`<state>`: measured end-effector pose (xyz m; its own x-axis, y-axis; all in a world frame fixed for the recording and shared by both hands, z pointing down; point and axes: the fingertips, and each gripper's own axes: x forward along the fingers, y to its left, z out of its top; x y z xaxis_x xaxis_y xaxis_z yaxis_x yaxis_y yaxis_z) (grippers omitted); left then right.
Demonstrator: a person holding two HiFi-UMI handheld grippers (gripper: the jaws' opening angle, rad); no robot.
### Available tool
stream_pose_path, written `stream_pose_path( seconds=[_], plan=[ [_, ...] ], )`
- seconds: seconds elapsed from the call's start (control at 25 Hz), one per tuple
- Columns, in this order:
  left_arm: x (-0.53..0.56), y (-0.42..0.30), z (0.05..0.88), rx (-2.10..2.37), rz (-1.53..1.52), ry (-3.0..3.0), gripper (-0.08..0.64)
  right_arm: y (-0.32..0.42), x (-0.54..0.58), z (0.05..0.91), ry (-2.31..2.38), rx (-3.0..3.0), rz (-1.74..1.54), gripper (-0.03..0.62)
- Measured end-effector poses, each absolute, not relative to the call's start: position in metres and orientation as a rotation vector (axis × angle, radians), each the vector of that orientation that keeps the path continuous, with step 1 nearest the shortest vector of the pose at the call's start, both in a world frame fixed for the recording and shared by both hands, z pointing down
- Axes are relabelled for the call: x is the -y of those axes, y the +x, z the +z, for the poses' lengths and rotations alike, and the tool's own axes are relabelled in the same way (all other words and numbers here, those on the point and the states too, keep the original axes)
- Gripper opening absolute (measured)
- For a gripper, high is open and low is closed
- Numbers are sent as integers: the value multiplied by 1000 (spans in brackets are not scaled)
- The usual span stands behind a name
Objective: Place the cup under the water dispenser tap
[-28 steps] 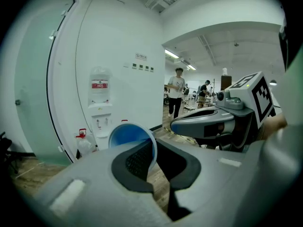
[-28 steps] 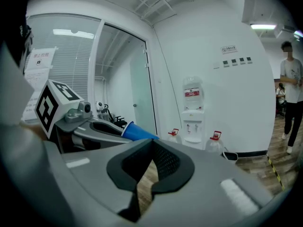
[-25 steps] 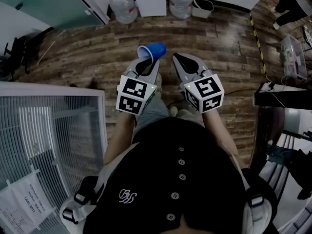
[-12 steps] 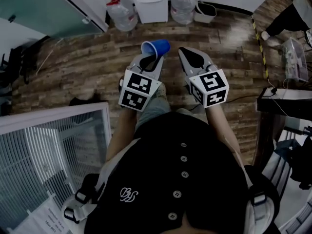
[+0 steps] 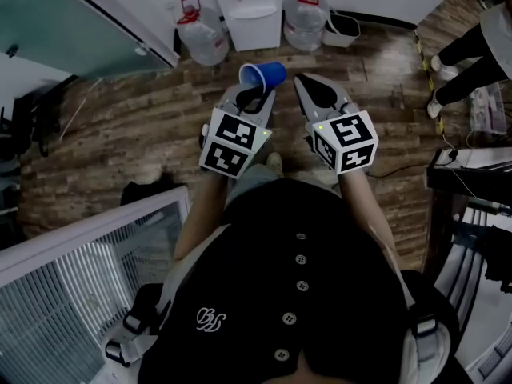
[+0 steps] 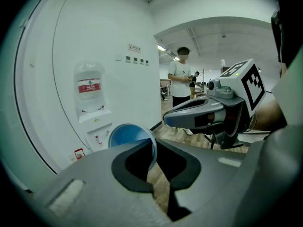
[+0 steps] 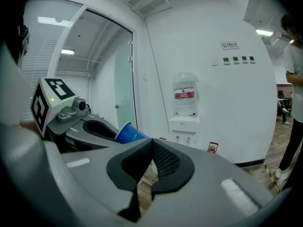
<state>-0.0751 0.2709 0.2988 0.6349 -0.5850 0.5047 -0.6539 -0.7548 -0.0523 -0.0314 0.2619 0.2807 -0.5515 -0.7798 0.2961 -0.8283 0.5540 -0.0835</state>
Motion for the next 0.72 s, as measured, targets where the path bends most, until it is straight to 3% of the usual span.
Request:
stream_pose_path(
  seconds=[0.72],
  plan=[
    [-215,-79,316,942,754,2693,15,-38,-210,292,1375,2528,378,-4]
  ],
)
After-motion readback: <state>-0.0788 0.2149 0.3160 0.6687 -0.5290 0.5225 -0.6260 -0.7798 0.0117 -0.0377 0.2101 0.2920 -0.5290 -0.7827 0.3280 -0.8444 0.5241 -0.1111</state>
